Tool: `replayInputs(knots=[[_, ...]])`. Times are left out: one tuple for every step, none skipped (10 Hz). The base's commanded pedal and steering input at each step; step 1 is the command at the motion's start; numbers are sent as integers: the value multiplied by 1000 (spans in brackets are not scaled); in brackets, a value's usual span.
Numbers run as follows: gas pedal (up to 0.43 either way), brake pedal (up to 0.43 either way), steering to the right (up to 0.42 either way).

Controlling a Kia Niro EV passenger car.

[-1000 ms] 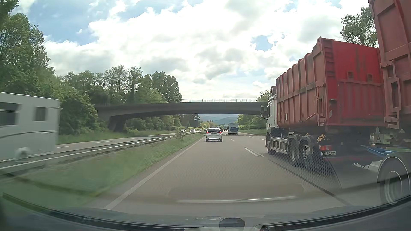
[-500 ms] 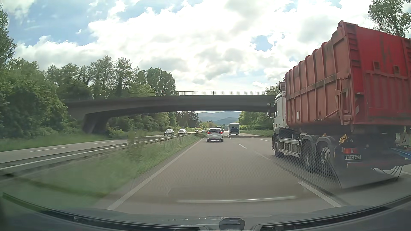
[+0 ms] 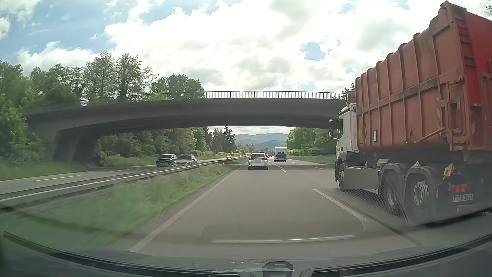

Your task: Follow the waypoints while adhering to traffic rules and regulations

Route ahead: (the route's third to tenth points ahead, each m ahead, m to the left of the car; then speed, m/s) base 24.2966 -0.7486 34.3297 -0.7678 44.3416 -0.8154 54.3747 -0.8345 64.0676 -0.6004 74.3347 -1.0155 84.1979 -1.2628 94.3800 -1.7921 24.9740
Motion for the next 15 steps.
replayInputs(knots=[[177,0,2],[177,0,2],[177,0,2],[177,0,2],[177,0,2],[177,0,2],[177,0,2],[169,0,2],[169,0,2],[169,0,2],[169,0,2],[169,0,2],[169,0,2],[169,0,2],[169,0,2]])
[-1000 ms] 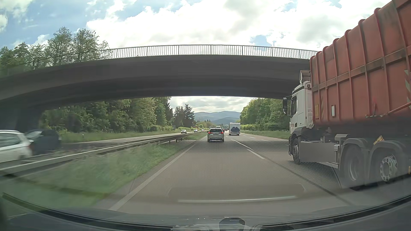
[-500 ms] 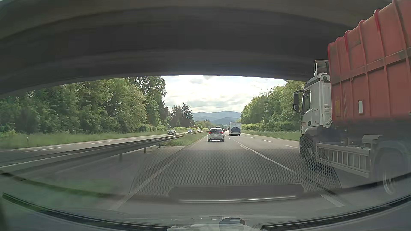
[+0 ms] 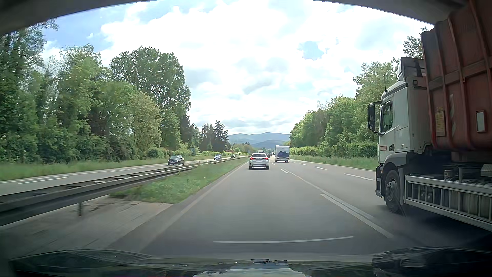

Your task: Follow the waypoints while adhering to traffic rules and regulations

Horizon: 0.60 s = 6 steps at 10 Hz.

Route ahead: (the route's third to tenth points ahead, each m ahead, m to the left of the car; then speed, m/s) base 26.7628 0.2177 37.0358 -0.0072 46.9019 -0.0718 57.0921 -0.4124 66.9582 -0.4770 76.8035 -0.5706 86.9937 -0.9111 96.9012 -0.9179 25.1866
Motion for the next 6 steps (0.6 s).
replayInputs(knots=[[169,0,2],[169,0,2],[169,0,2],[169,0,2],[169,0,2],[169,0,2]])
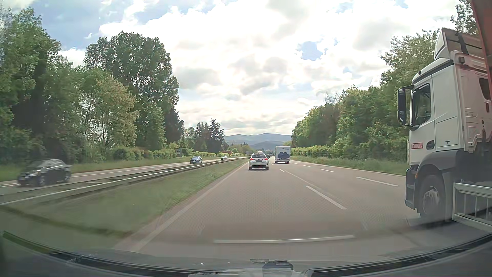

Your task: Follow the waypoints while adhering to traffic rules and regulations

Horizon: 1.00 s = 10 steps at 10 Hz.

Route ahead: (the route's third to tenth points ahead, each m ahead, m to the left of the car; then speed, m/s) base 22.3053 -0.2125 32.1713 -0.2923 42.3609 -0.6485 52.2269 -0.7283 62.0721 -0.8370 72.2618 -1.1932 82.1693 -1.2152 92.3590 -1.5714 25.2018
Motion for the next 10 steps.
replayInputs(knots=[[169,0,2],[169,0,2],[169,0,2],[169,0,2],[169,0,2],[169,0,2],[169,0,2],[169,0,2],[169,0,2],[177,0,2]])
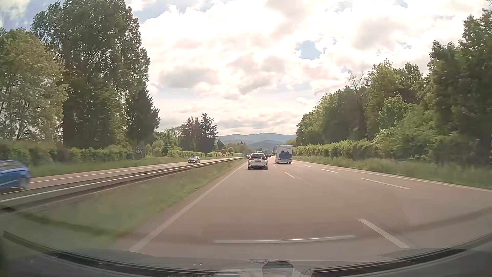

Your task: Follow the waypoints while adhering to traffic rules and regulations

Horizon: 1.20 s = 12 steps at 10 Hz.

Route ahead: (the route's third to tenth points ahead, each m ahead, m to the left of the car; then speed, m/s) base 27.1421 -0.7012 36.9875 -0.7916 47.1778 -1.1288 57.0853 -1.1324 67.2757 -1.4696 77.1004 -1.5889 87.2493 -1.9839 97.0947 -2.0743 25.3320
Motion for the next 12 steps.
replayInputs(knots=[[177,0,2],[177,0,2],[177,0,2],[177,0,2],[177,0,2],[177,0,2],[177,0,2],[177,0,2],[177,0,2],[177,0,2],[177,0,2],[177,0,2]])
